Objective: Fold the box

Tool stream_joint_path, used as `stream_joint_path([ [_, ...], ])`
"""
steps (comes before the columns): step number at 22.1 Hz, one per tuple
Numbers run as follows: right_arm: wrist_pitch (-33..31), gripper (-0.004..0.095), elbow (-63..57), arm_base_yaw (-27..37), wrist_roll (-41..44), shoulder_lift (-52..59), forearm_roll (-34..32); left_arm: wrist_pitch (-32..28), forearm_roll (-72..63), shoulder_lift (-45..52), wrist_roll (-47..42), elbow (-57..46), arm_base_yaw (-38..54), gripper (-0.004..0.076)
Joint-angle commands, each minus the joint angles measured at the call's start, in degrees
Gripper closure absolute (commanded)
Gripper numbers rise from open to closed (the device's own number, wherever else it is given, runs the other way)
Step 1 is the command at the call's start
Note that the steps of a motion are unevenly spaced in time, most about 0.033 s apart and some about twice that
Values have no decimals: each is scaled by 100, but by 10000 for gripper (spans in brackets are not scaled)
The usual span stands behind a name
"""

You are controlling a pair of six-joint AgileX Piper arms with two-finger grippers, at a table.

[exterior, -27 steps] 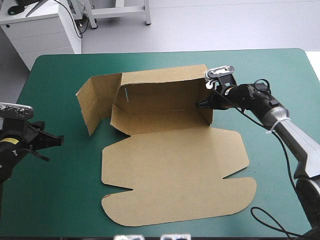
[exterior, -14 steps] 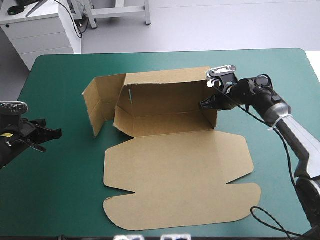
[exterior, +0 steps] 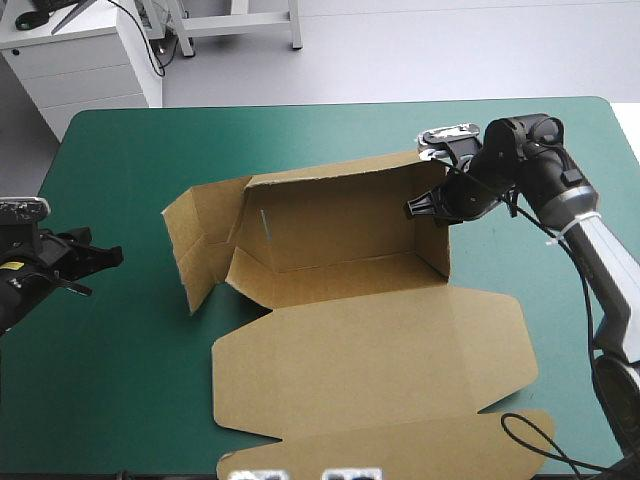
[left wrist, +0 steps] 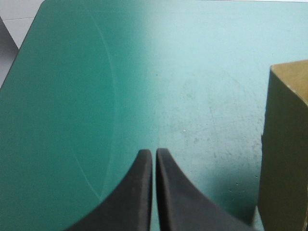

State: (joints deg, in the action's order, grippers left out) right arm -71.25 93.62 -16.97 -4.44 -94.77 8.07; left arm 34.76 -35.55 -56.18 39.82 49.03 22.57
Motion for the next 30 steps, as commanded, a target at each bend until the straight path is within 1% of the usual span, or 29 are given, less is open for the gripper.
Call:
stream_joint_path([
  [1,-32,925,67,12,13,255,308,-271,-337,62,-24,150,2,709],
  [3,-32,925,-41,12,142,255,32,-235,-394,62,-24,150,2,709],
  [7,-21,926,-77,31,171,11,-299,-224,-489,62,-24,150,2,709],
  [13,31,926,-43,31,158,-548,-322,-224,-502,62,-24,150,2,709],
  [15,200,926,-4,31,158,-721,-322,-224,-502,62,-24,150,2,709],
  [17,547,926,-4,31,158,-841,-322,-224,-502,62,-24,150,2,709],
  [18,842,926,8,31,158,-917,-322,-224,-502,62,-24,150,2,710],
  [21,1052,925,167,31,158,-1085,-322,-224,-502,62,-24,150,2,732],
  [24,1228,921,226,31,158,-1127,-311,-224,-502,62,-24,150,2,731],
  [26,1234,857,294,31,158,-1127,-310,-224,-502,62,-24,150,2,731],
  [27,1218,754,377,31,158,-1127,-299,-224,-502,62,-24,150,2,731],
  [28,1180,623,466,31,158,-1127,-285,-224,-489,62,-24,150,2,731],
  [29,1180,522,505,31,158,-1127,-285,-224,-477,62,-24,150,2,731],
  [30,1166,381,580,31,170,-1127,-285,-215,-477,62,-24,150,2,731],
])
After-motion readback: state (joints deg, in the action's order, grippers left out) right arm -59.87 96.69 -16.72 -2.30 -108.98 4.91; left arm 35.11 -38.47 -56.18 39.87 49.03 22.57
